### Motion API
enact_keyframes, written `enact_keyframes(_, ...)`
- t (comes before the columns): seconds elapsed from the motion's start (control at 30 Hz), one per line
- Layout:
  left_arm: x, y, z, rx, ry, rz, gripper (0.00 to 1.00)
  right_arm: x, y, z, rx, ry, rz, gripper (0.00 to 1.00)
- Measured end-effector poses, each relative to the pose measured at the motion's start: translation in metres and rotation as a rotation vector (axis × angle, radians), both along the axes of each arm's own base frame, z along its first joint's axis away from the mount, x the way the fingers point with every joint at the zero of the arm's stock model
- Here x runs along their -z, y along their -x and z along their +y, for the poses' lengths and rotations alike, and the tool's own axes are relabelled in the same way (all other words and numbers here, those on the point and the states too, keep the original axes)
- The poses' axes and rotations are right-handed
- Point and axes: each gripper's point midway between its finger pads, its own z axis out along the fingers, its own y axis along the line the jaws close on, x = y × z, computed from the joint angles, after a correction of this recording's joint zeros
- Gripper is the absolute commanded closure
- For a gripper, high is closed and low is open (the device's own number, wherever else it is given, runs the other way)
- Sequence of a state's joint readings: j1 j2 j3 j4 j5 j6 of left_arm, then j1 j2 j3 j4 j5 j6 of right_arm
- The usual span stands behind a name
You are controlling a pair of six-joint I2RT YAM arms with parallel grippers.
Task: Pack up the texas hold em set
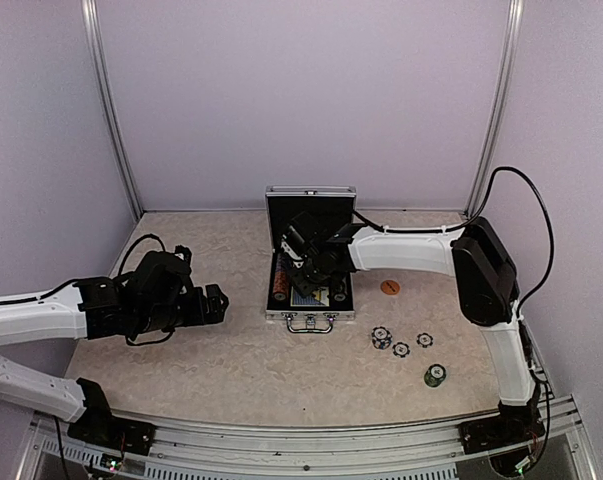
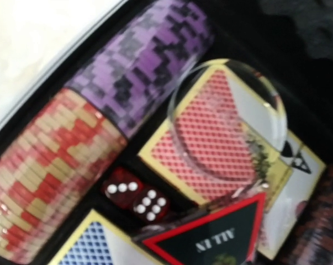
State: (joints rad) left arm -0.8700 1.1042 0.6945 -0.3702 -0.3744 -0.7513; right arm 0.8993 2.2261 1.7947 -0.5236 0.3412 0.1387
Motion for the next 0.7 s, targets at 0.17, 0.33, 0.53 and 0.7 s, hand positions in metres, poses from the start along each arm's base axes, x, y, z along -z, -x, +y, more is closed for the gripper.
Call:
enact_keyframes(0.17,0.001,0.001,0.001,-0.002,-0.002,0.004,0.01,0.006,-0.001,-0.001,-0.022,0.009,0.016,0.40)
enact_keyframes(0.33,0.001,0.001,0.001,-0.002,-0.002,0.004,0.01,0.010,-0.005,-0.005,-0.032,0.023,0.020,0.41)
enact_keyframes(0.53,0.001,0.000,0.001,-0.002,-0.001,0.004,0.01,0.017,-0.012,-0.013,-0.035,0.040,0.030,0.41)
enact_keyframes(0.7,0.001,0.000,0.001,-0.002,-0.002,0.005,0.01,0.024,-0.015,-0.014,-0.046,0.061,0.030,0.41)
